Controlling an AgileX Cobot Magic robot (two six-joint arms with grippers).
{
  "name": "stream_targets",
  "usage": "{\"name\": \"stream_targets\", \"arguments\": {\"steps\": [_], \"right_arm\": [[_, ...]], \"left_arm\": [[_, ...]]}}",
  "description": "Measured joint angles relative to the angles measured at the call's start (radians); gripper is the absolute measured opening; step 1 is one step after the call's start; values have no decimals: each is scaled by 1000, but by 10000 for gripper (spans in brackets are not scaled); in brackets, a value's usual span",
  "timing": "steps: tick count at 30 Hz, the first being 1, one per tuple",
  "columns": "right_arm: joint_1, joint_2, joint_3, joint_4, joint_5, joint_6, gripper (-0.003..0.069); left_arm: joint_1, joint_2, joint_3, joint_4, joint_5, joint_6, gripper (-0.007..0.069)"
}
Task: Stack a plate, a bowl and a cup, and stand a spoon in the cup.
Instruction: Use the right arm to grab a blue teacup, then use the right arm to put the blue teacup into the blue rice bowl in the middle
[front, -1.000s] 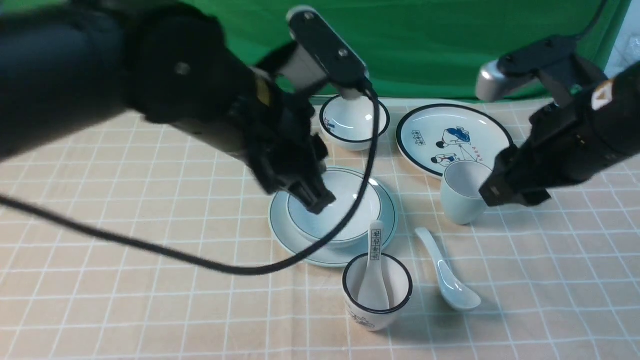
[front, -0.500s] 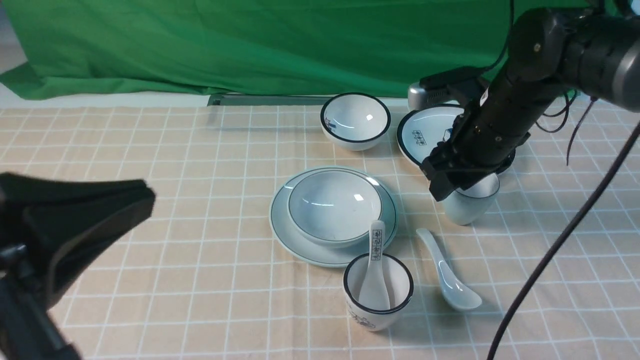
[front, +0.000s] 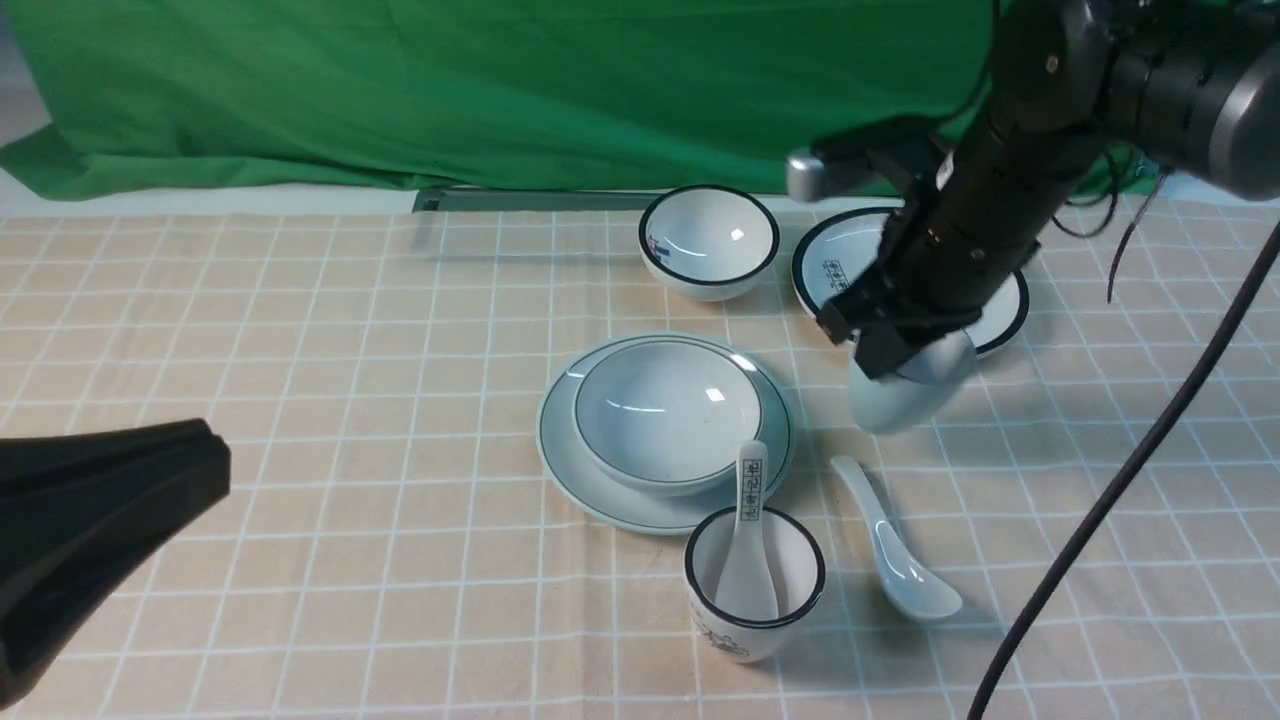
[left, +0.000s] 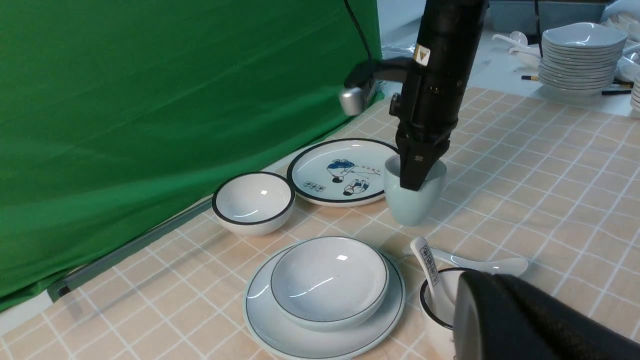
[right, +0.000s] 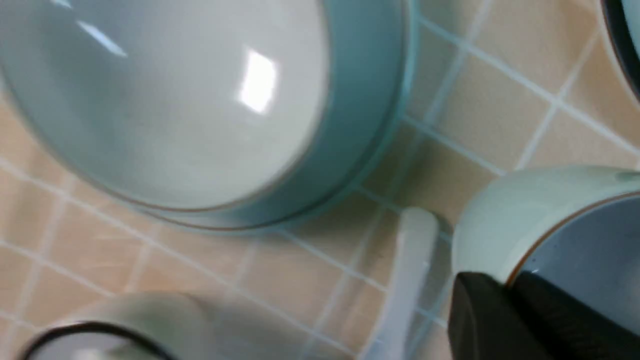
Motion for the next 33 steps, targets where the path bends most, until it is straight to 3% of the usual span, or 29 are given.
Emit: {"name": "stream_targets", "arguments": {"steps": [4,7,24,27,29,33], "right_arm": [[136,-31,-49,43,-30,0,70],[174,2,-50,54,-63,6,70],[184,148,-51,66,-208,52,90],[184,157,-51,64,-228,58,197],[184,154,-51,59,-228,64,320],[184,117,-51,52,-203,72,449]], "left_arm": [[0,0,1,0,5,0,1],[0,0,1,0,21,0,1],[0,0,1,0,69,0,1],[0,0,1,0,69,0,1],[0,0,1,0,70,0,1],[0,0,1,1,70,0,1]]}}
